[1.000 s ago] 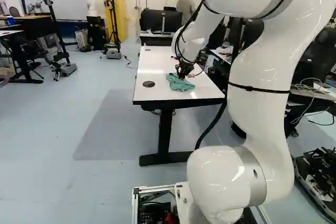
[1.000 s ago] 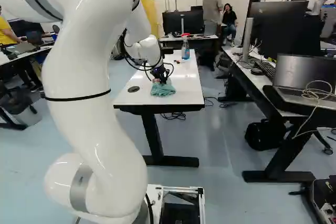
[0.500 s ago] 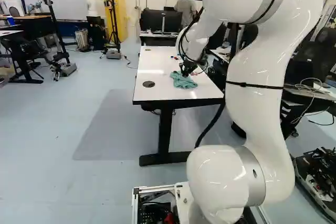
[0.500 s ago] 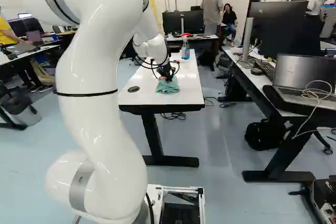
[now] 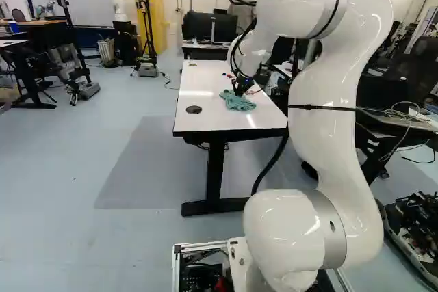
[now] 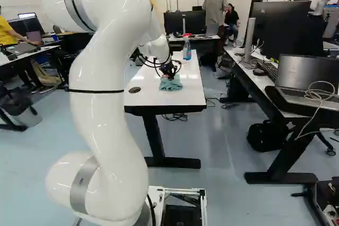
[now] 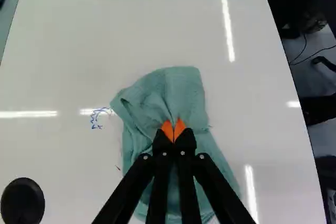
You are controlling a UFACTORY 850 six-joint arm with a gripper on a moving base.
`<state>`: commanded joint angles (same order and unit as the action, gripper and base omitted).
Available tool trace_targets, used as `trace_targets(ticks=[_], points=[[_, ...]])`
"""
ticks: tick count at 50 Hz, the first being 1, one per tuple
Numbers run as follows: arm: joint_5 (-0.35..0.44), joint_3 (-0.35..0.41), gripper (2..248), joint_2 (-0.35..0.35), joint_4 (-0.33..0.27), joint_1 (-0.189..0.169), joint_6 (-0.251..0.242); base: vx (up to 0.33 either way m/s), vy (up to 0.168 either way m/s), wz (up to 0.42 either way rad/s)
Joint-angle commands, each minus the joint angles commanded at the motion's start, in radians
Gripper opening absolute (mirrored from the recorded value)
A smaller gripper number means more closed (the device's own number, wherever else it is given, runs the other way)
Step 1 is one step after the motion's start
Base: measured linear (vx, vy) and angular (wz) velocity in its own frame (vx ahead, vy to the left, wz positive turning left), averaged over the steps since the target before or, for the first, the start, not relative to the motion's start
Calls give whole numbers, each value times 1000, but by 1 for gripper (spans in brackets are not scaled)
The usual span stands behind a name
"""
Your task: Clean the table with the green towel
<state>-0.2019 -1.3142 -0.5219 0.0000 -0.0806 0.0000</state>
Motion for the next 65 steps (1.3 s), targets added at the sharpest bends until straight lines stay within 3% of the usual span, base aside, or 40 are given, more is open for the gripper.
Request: trace_targets(ticks=[36,65], points=[[0,-96,22,-70,0,92,0,0,0,0],[0,-88,22,-65,0,169,0,0,0,0]])
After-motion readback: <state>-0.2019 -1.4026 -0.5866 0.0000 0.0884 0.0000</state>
